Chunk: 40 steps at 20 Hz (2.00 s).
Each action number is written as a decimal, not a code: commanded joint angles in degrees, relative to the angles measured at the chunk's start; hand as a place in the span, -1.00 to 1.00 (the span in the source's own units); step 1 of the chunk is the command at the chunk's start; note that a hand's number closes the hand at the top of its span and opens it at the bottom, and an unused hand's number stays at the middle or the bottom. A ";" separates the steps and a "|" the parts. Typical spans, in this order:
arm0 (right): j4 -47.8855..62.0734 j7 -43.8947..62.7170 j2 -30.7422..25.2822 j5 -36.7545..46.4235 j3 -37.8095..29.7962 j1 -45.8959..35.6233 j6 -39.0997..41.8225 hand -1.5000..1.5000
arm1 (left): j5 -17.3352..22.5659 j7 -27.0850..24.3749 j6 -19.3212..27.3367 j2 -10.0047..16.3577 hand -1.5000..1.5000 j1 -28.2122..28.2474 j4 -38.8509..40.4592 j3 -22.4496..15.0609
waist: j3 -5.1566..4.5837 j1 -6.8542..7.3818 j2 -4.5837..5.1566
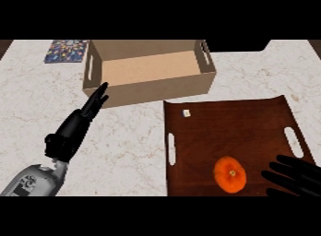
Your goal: Pick the squash from the tray and place it in the cardboard box
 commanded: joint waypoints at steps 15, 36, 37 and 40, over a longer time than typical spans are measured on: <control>3.44 13.22 19.43 19.81 13.45 -5.62 9.86 -1.00 | -4.37 1.10 -7.36 -5.61 0.00 -2.32 5.02 6.56 | -0.02 1.29 0.41; 16.92 6.66 33.98 33.23 13.16 -11.90 13.48 -1.00 | -11.48 7.04 -11.92 -11.40 0.00 2.80 -4.80 10.34 | -0.01 1.74 0.36; 18.37 6.05 34.65 34.03 13.00 -12.48 13.85 -1.00 | -12.43 2.34 -12.85 -12.98 0.00 -0.67 4.32 11.58 | -0.03 1.44 0.45; 18.35 6.89 35.88 36.16 14.30 -11.04 14.07 -1.00 | -14.61 2.50 -11.66 -12.77 0.00 7.26 -4.31 9.38 | -0.02 1.69 0.35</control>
